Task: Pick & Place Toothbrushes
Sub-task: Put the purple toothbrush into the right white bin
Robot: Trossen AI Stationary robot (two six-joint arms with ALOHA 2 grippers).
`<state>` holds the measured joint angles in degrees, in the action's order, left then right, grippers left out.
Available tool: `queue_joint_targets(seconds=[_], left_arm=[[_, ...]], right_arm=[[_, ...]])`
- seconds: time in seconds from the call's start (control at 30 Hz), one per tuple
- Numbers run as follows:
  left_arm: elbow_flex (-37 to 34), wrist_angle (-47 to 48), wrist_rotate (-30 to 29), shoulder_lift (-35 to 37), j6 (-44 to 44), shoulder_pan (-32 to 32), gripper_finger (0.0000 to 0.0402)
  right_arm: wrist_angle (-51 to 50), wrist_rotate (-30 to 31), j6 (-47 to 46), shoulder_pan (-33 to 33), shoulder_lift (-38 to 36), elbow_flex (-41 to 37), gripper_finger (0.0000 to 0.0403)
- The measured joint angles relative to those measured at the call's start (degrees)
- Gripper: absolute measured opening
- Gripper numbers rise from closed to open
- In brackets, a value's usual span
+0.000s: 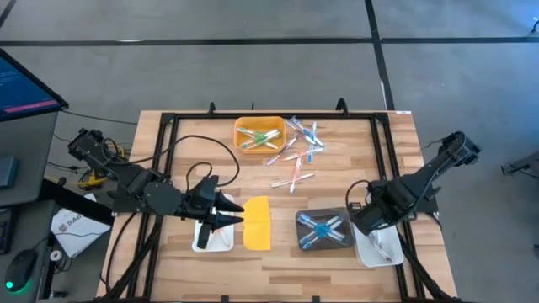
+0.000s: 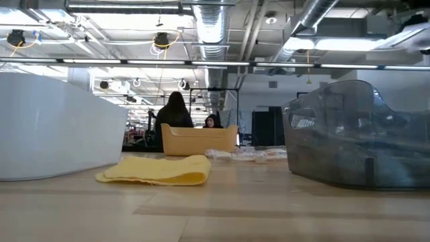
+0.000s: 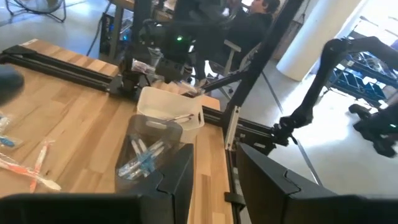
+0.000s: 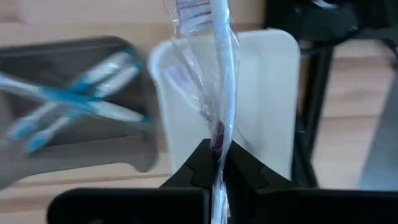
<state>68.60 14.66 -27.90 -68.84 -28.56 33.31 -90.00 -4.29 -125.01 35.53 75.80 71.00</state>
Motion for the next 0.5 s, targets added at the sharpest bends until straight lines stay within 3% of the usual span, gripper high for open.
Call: queue_joint_targets(seconds=[0.23,0.5], left_arm=[[0.0,0.6,0.2,0.0,0.1,1.3,0.0117],[0.0,0.8,0.2,0.0,0.2,1.0,0.0117]], right_arm=[[2.1,-11.9,-2.4,5.2,0.0,-7.0,0.0011],[14.5,-16.9,-3.0,3.7,0.4,-17.6,0.0011]])
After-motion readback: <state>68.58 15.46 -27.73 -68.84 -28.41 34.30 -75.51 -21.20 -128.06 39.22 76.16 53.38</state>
